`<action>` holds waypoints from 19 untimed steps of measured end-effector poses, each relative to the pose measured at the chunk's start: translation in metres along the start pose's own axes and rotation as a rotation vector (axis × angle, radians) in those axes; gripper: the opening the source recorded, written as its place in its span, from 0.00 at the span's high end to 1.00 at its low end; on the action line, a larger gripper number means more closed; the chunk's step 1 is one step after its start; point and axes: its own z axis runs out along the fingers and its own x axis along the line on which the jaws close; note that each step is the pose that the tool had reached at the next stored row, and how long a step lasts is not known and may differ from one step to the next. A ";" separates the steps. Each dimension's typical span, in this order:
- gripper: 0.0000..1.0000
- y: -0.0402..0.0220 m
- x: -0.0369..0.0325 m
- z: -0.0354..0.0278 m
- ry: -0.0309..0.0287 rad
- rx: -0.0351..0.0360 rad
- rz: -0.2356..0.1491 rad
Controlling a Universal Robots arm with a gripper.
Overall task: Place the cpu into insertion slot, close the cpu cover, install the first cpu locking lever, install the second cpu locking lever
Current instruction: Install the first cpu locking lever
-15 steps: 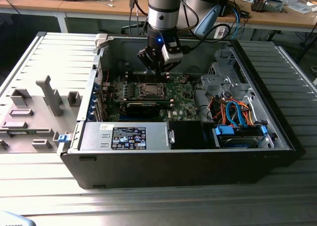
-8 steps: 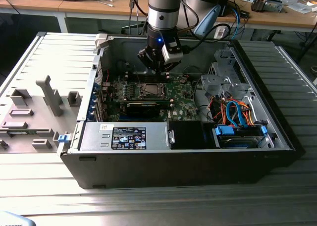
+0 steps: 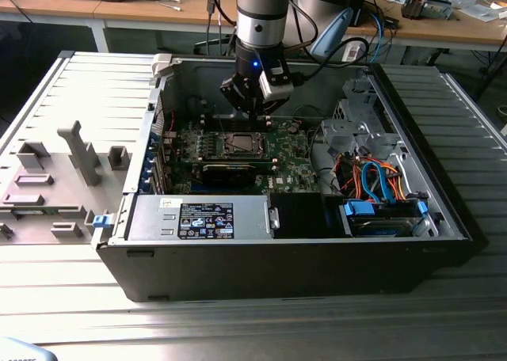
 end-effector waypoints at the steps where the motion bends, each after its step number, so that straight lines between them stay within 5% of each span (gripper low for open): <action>1: 0.89 0.0000 0.0000 0.0000 -0.0001 0.0000 -0.001; 19: 0.89 0.0000 0.0000 0.0000 -0.0005 -0.0001 -0.016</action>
